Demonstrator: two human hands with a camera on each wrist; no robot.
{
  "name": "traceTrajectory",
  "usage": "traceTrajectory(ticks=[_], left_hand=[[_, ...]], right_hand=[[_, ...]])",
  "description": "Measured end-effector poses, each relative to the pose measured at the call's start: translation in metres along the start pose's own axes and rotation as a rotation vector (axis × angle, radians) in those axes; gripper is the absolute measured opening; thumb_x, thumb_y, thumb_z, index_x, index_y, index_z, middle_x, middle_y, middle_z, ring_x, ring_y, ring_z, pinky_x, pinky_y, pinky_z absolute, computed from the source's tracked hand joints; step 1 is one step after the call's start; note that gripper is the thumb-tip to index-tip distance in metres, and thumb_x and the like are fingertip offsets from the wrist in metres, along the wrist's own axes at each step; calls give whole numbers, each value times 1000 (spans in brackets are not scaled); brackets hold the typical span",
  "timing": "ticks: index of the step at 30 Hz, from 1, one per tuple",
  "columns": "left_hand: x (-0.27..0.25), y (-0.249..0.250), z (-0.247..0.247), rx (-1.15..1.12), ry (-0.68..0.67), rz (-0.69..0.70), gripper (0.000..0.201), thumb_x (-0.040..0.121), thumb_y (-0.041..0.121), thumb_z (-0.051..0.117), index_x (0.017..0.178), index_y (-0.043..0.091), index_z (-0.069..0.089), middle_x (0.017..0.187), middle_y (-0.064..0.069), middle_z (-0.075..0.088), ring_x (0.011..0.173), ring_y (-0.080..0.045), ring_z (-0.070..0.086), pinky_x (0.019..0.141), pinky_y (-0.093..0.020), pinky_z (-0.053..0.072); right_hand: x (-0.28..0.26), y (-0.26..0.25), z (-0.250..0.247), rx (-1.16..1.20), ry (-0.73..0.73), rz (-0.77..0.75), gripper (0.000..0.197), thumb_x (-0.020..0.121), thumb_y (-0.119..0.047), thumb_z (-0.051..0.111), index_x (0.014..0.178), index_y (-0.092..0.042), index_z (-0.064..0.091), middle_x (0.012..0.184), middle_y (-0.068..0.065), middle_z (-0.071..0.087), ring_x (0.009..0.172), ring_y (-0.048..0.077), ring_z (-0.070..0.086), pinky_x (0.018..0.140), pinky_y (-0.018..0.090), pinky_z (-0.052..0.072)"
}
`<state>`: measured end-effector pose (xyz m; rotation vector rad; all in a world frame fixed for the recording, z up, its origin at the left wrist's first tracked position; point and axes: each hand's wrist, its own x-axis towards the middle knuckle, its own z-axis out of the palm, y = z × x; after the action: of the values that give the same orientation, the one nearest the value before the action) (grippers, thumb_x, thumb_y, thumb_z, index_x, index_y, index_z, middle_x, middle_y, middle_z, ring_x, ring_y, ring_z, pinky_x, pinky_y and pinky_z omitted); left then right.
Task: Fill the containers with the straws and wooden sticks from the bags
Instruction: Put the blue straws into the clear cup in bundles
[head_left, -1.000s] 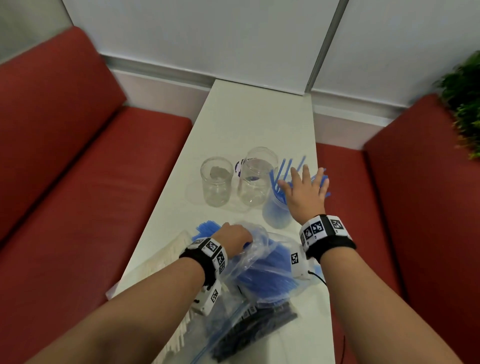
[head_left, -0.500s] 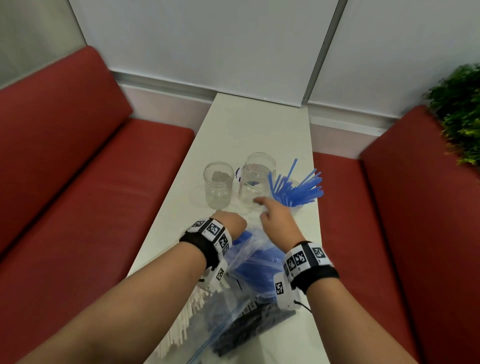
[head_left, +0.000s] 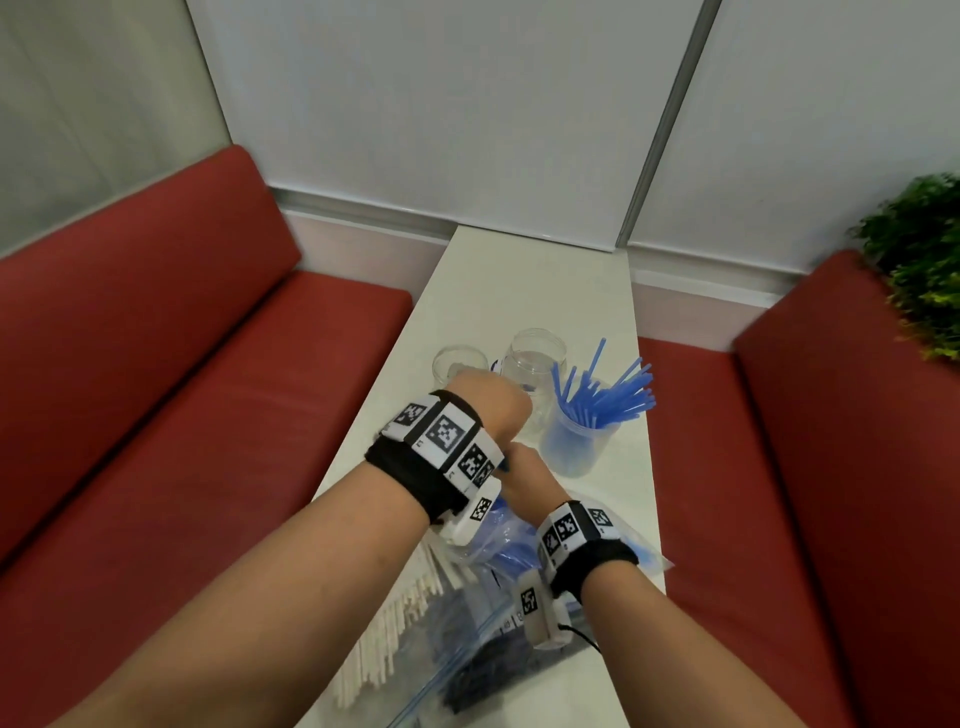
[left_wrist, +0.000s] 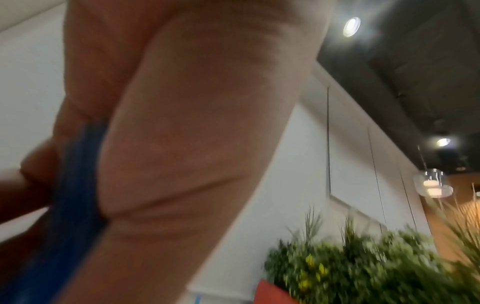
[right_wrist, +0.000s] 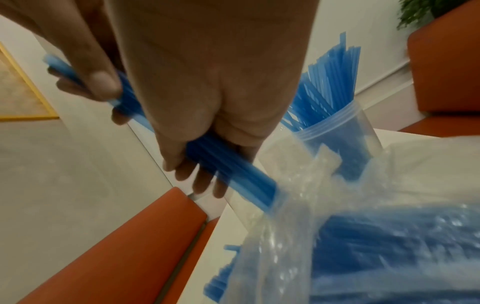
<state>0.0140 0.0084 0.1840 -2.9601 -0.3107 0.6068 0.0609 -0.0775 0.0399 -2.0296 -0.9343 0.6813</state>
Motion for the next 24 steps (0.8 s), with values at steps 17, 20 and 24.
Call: traceTrajectory(ticks=[17,20,24], left_hand=[[6,-9,-32,-1361,1034,232,39,98,52,43,111,25,69,107,13,70,99,-1,63,86,-18,49],[13,-11,-13,-1687,850,-3,46,102,47,39,103,14,70,98,-2,73,93,-17,69,79,-31,54],[23,1,29,-1964,-31,-34,65,101,55,31,102,3,69,101,-15,71,93,-30,67,92,-40,51]], right_hand=[[-11,-58,-69,501,265,-129,33,92,-32,70,68,-15,56,51,-2,48,50,18,46,57,35,43],[-19,-82,-102,700,355,-201,32,88,-37,75,61,-27,61,54,-4,46,48,16,44,52,29,43],[-30,-112,-131,836,418,-310,32,88,-38,76,62,-29,60,56,-1,43,48,18,41,52,30,43]])
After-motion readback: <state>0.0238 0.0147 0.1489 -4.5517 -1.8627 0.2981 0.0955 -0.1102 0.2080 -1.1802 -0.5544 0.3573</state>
